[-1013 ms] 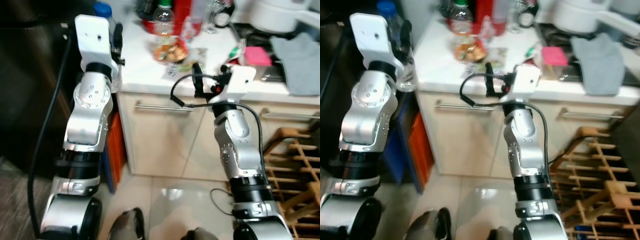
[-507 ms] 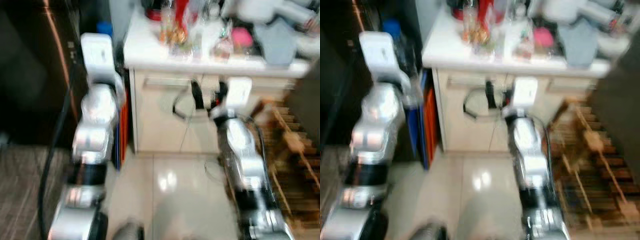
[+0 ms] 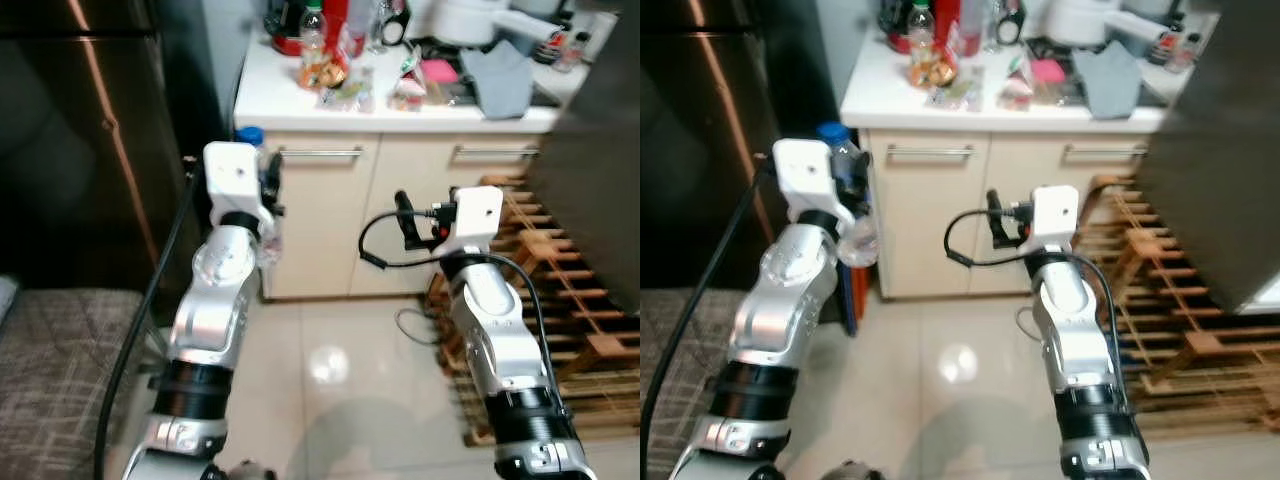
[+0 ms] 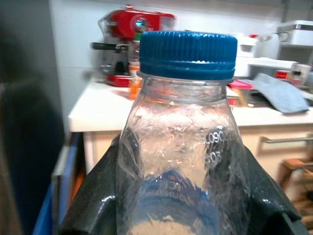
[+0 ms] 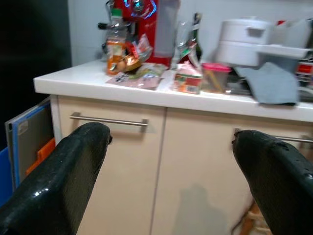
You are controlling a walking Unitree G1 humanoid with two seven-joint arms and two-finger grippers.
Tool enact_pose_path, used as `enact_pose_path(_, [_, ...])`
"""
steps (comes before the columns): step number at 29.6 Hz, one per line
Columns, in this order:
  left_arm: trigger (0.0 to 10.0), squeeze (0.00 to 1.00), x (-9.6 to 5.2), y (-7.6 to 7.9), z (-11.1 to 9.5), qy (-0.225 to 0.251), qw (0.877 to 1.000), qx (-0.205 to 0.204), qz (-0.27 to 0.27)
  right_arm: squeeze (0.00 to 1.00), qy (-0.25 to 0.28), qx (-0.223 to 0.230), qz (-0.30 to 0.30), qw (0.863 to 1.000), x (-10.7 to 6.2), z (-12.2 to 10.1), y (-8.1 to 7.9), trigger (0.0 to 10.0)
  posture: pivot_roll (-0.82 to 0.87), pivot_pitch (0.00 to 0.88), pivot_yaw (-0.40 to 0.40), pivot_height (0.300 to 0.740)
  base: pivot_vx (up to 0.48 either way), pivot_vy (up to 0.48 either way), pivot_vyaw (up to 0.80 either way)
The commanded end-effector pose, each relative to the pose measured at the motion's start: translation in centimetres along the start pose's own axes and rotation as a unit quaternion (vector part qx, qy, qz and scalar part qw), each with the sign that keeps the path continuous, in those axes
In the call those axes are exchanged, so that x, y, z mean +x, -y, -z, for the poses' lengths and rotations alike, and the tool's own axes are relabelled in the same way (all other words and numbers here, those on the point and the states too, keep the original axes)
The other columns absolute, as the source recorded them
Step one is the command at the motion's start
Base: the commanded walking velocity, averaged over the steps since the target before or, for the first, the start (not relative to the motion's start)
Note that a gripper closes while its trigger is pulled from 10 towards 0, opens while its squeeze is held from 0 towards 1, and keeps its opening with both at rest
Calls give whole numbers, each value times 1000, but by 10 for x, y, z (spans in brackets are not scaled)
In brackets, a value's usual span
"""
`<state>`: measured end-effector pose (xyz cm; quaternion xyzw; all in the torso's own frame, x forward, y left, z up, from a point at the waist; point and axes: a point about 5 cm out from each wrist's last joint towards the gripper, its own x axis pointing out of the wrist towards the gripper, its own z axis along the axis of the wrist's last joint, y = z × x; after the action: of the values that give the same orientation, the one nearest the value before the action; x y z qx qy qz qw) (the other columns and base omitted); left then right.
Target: Restocking fridge
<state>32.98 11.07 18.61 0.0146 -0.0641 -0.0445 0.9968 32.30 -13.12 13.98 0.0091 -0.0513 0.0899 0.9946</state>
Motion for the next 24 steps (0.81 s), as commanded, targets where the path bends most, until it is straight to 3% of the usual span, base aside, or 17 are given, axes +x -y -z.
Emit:
enact_pose_path(1, [10000,0,-1,5,-7,22,1000,-3,7,133,-9,-8,13,1000,-1,2,12,10000,-78,0,-19,740,0,-472,0])
enact_pose_path(9, [10000,0,-3,5,0,21,1000,-16,-12,133,-26,-16,1,1000,-7,11,14,10000,-96,0,-64,740,0,-460,0])
enact_pose_path(15, [10000,0,-3,14,-1,33,999,-35,-19,137,-39,-72,-36,996,-10,9,11,10000,-129,0,-83,740,0,-446,0])
enact_pose_path(18, [10000,0,-5,19,2,30,999,-30,-10,137,-32,-44,-22,998,-12,5,17,10000,-138,0,-78,740,0,-446,0])
enact_pose_path(24, [10000,0,-9,5,14,3,999,-25,-22,125,-28,-9,-31,999,-13,7,7,10000,-115,0,-69,740,0,-442,0])
